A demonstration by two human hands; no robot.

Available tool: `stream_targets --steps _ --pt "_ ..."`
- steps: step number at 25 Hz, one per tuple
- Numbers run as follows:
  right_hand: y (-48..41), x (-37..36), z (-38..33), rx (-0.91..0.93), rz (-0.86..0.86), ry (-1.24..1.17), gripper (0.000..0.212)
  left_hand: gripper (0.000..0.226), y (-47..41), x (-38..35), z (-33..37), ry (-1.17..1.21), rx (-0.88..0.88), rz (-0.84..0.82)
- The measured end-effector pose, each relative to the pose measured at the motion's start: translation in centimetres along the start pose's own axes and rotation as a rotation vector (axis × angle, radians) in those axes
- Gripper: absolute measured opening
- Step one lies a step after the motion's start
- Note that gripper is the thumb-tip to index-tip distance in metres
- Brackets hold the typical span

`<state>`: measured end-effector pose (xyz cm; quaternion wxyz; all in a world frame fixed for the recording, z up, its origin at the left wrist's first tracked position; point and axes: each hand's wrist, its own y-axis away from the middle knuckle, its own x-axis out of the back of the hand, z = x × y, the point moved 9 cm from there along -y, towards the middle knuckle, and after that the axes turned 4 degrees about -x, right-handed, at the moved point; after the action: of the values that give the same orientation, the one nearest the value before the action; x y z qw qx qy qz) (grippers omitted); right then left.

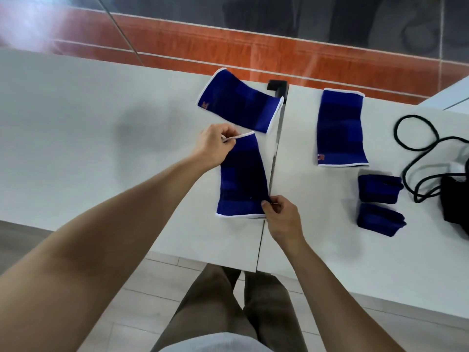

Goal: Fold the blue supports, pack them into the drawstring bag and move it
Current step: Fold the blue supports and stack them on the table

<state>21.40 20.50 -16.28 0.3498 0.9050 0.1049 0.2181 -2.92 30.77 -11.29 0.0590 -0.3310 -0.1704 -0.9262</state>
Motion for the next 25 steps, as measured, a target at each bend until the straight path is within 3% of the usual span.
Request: stream_targets --steps 5,15,20,25 --pt "0.6 -0.1 -0.6 0.029 0.064 0.089 0.027 0.018 -0.7 -0.9 -0.9 -0.109 -0.042 -0.032" --pt "0.0 -0.7 -1.2 0.005 0.099 0.242 0.025 0.020 -0.9 -1.4 -2.3 -0.223 0.031 0.051" --pt "0.9 -0.2 -1.6 0.058 0.187 0.208 0.034 0.033 4.0 -0.4 0.1 -0.404 -0.143 0.173" --pt "2.6 -0.2 0.4 0.061 0.218 0.253 0.023 0.036 15.0 -4.4 -2.5 -0.540 -0.322 0.022"
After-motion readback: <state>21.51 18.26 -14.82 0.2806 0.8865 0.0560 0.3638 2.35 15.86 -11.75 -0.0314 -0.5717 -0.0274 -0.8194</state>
